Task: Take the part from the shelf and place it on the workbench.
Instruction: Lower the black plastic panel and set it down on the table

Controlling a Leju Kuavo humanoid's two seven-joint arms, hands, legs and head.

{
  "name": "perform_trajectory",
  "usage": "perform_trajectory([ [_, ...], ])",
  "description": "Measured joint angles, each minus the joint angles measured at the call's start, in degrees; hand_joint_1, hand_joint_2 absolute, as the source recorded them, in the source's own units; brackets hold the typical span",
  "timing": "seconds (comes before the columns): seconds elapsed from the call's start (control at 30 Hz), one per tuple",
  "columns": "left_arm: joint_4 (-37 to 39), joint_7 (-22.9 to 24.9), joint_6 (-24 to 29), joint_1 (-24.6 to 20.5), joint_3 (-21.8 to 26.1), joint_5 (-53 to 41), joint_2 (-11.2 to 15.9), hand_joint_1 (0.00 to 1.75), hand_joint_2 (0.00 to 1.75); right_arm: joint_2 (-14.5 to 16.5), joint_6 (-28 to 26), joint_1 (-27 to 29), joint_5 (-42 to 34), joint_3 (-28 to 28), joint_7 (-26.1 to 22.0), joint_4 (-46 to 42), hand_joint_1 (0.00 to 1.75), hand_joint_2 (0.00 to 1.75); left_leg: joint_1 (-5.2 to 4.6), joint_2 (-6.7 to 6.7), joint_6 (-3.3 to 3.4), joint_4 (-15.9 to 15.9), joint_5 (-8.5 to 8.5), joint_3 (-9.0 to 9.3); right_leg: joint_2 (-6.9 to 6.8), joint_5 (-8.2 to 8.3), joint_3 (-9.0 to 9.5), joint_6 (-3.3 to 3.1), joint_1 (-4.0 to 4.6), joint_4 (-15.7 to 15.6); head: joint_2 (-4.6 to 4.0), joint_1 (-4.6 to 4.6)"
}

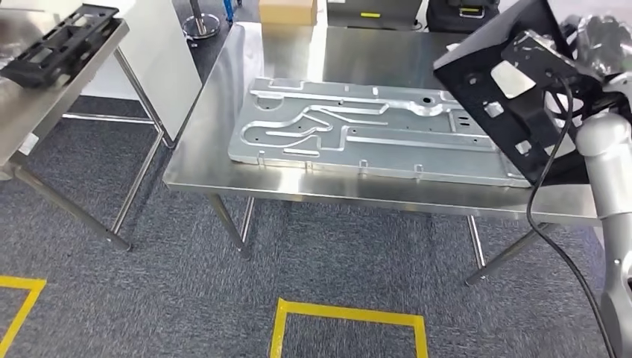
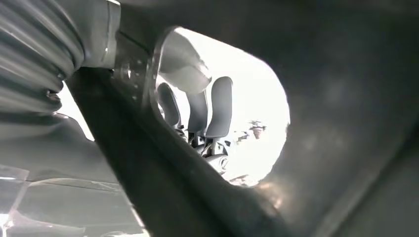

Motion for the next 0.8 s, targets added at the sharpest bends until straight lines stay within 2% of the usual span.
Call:
perform_trajectory([
  [0.03, 0.0, 0.0, 0.0, 0.0, 0.0, 0.0, 0.0, 0.0, 0.0, 0.0, 0.0, -0.1, 0.1, 0.0, 0.0, -0.1, 1.75, 1.75, 0.1, -0.23, 0.27, -0.3, -0.12, 0.71, -0.05, -0.48, -0.28, 0.24, -0.11, 1.0, 0.0, 0.01],
  [0.07, 0.0, 0.0, 0.0, -0.1, 0.0, 0.0, 0.0, 0.0, 0.0, -0.1, 0.1, -0.3, 0.1, 0.0, 0.0, -0.2, 1.75, 1.75, 0.21, -0.49, 0.47, -0.6, -0.21, 1.35, -0.01, -1.36, -1.35, 0.44, -0.21, 3.2, 0.0, 0.02],
  [0.1, 0.0, 0.0, 0.0, -0.1, 0.0, 0.0, 0.0, 0.0, 0.0, -0.2, 0.3, -0.4, -0.1, 0.0, 0.0, -0.2, 1.75, 1.75, 0.26, -0.73, 0.64, -0.7, -0.45, 1.8, 0.12, -2.51, -3.16, 0.6, -0.32, 6.4, 0.0, 0.03],
  [0.17, 0.0, 0.0, 0.0, -0.2, 0.0, 0.0, -0.1, 0.0, 0.0, -0.3, 0.8, -0.4, -0.5, -0.1, -0.2, -0.1, 1.75, 1.75, 0.29, -1.21, 0.8, -0.7, -1.17, 2.55, 0.29, -4.84, -7.98, 0.85, -0.45, 13.3, 0.0, 0.04],
  [0.2, 0.0, 0.0, 0.0, -0.1, 0.0, 0.0, -0.1, 0.0, 0.0, -0.3, 1.1, -0.4, -0.7, -0.1, -0.3, 0.0, 1.75, 1.75, 0.3, -1.42, 0.76, -0.6, -1.62, 2.99, 0.3, -4.99, -9.75, 0.98, -0.54, 14.9, 0.0, 0.04],
  [0.23, 0.0, 0.0, 0.0, 0.0, 0.0, 0.0, -0.1, 0.0, 0.0, -0.3, 1.3, -0.3, -0.8, -0.1, -0.5, 0.0, 1.75, 1.75, 0.32, -1.59, 0.67, -0.5, -2.12, 3.51, 0.29, -3.97, -10.58, 1.09, -0.61, 14.4, 0.0, 0.04],
  [0.27, 0.0, 0.0, 0.0, 0.0, 0.0, 0.0, -0.2, 0.0, 0.0, -0.4, 1.4, -0.3, -1.0, -0.1, -0.7, 0.1, 1.75, 1.75, 0.35, -1.76, 0.53, -0.4, -2.7, 4.13, 0.28, -1.63, -10.43, 1.16, -0.69, 11.9, 0.0, 0.04],
  [0.33, 0.0, 0.0, 0.0, 0.1, 0.0, 0.0, -0.3, 0.0, 0.0, -0.6, 1.6, -0.3, -1.1, -0.1, -1.1, 0.2, 1.75, 1.75, 0.37, -2.05, 0.13, -0.1, -3.85, 5.32, 0.28, 4.09, -8.87, 1.14, -0.75, 4.8, -0.01, 0.04],
  [0.37, 0.0, 0.0, 0.0, 0.1, 0.0, 0.0, -0.4, 0.0, 0.0, -0.8, 1.7, -0.3, -1.1, -0.1, -1.2, 0.2, 1.75, 1.75, 0.39, -2.17, -0.14, 0.0, -4.33, 5.61, 0.31, 5.77, -8.21, 0.9, -0.57, 2.0, -0.01, 0.04],
  [0.4, 0.0, 0.0, 0.0, 0.1, 0.0, 0.0, -0.4, 0.0, 0.0, -0.9, 1.8, -0.2, -1.2, -0.1, -1.4, 0.3, 1.75, 1.75, 0.39, -2.23, -0.44, 0.2, -4.73, 5.72, 0.36, 6.62, -7.96, 0.56, -0.37, 0.5, -0.01, 0.03],
  [0.5, 0.0, 0.0, 0.0, 0.1, 0.1, 0.0, -0.4, 0.0, 0.0, -1.0, 1.8, -0.2, -1.3, -0.1, -1.5, 0.3, 1.75, 1.75, 0.39, -2.22, -1.46, 0.6, -5.76, 6.0, 0.53, 6.31, -7.42, -0.62, -0.23, -0.3, -0.01, -0.01],
  [0.57, 0.0, 0.0, 0.0, 0.0, 0.1, -0.1, -0.4, 0.0, 0.0, -1.0, 1.5, -0.2, -1.2, -0.1, -1.4, 0.0, 1.75, 1.75, 0.49, -1.94, -2.2, 3.1, -7.06, 5.19, 0.5, 5.73, -6.53, -1.29, -0.43, -0.4, -0.01, -0.01],
  [0.6, 0.0, 0.0, -0.1, -0.1, 0.0, -0.2, -0.4, 0.0, 0.0, -1.0, 1.5, -0.1, -1.1, -0.1, -1.2, -0.2, 1.75, 1.75, 0.66, -1.73, -2.58, 6.2, -8.25, 3.63, 0.46, 5.44, -6.08, -1.54, -0.45, -0.5, -0.01, -0.02],
  [0.67, 0.0, 0.1, -0.1, -0.1, 0.0, -0.3, -0.4, 0.0, 0.0, -1.0, 1.4, 0.3, -0.9, -0.1, -0.8, -0.7, 1.75, 1.75, 1.0, -1.44, -3.23, 14.2, -10.99, -1.02, 0.42, 4.74, -5.3, -1.84, -0.38, -0.4, 0.0, -0.03],
  [0.7, 0.0, 0.1, -0.1, 0.0, 0.0, -0.4, -0.4, 0.0, 0.0, -0.9, 1.4, 0.7, -0.8, -0.1, -0.6, -0.9, 1.75, 1.75, 1.13, -1.38, -3.39, 17.1, -11.57, -3.05, 0.42, 4.38, -4.87, -1.83, -0.36, -0.4, 0.0, -0.03],
  [0.73, 0.0, 0.1, -0.1, 0.0, 0.0, -0.4, -0.4, 0.0, 0.0, -0.9, 1.3, 1.0, -0.7, -0.1, -0.4, -1.1, 1.75, 1.75, 1.19, -1.35, -3.42, 17.9, -11.07, -4.18, 0.43, 3.99, -4.39, -1.77, -0.37, -0.4, 0.0, -0.03],
  [0.77, 0.0, 0.1, -0.1, 0.1, 0.0, -0.4, -0.4, 0.0, 0.0, -0.8, 1.3, 1.3, -0.7, -0.1, -0.3, -1.4, 1.75, 1.75, 1.22, -1.34, -3.33, 16.5, -9.35, -4.25, 0.44, 3.58, -3.81, -1.67, -0.4, -0.4, 0.0, -0.03],
  [0.8, 0.0, 0.1, -0.1, 0.1, 0.0, -0.4, -0.4, 0.0, 0.0, -0.8, 1.3, 1.5, -0.7, -0.1, -0.3, -1.6, 1.75, 1.75, 1.23, -1.32, -3.17, 13.2, -6.67, -3.35, 0.43, 3.14, -3.15, -1.54, -0.42, -0.4, 0.0, -0.03],
])
